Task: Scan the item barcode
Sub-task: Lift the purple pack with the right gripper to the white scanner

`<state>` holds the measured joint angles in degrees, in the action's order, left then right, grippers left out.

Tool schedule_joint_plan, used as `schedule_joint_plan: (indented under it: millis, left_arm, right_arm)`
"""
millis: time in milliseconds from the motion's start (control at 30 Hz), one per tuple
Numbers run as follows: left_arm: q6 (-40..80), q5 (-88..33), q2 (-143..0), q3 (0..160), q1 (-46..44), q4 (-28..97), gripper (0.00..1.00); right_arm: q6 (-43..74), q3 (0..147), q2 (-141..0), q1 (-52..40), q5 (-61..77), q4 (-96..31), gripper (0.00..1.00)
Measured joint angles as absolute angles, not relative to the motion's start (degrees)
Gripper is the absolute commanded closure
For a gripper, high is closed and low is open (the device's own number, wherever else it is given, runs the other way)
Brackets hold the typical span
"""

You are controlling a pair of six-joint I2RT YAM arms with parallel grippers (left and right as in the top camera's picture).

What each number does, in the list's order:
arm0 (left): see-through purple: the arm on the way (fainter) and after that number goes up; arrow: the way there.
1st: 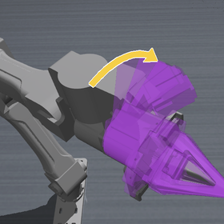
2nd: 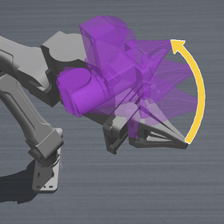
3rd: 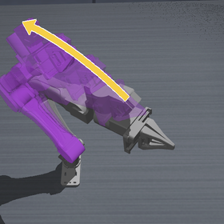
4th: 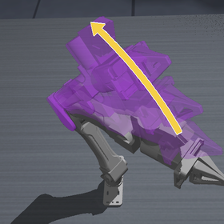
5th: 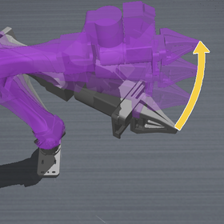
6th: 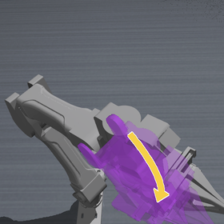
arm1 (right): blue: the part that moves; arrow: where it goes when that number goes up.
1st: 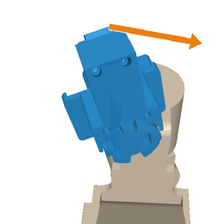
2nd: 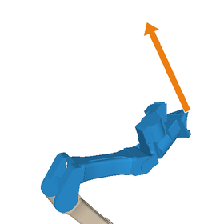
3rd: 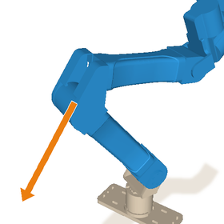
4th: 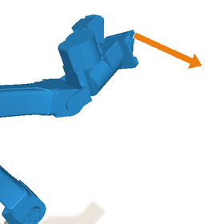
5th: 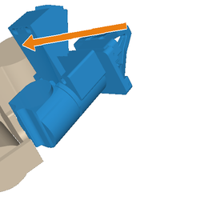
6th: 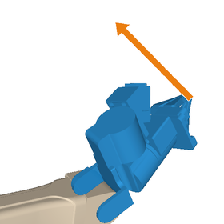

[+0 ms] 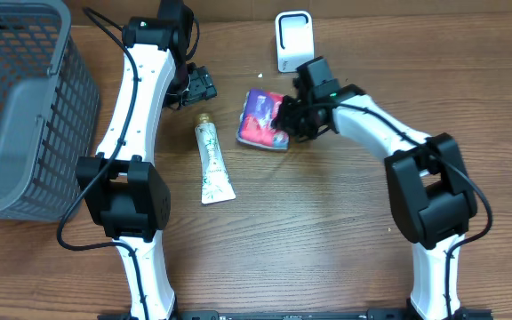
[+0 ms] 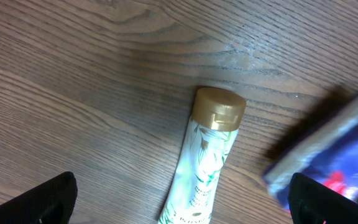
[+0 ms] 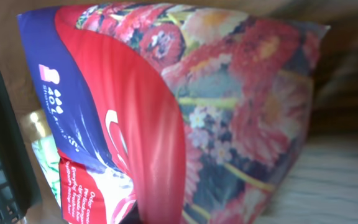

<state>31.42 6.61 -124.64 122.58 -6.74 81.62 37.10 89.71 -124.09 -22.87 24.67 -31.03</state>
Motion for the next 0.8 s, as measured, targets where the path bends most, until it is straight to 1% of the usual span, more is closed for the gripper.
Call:
schedule_joint_plan:
  millis: [200, 433, 567, 700, 800]
  left_arm:
    - [31.4, 6.6, -124.6, 122.6, -6.7, 81.6, 0.00]
    - [31.4, 6.6, -124.6, 122.6, -6.7, 81.6, 0.00]
    - [31.4, 6.6, -124.6, 122.6, -6.7, 81.6, 0.00]
    - [31.4, 6.6, -124.6, 122.6, -6.7, 81.6, 0.00]
    - [31.4, 6.6, -124.6, 122.6, -6.7, 81.6, 0.00]
  right_arm:
    - [34.6, 93.0, -122.3, -17.9, 24.6, -29.3, 0.96]
    - [33.8, 96.4, -120.7, -14.2, 24.1, -14.7, 0.96]
    - [34.0, 96.4, -120.6, -14.5, 19.1, -8.8, 0.96]
    - [39.2, 96.4, -120.6, -15.0, 12.0, -6.3, 0.96]
    - [44.0, 96.4, -120.7, -15.0, 9.6, -2.5, 0.96]
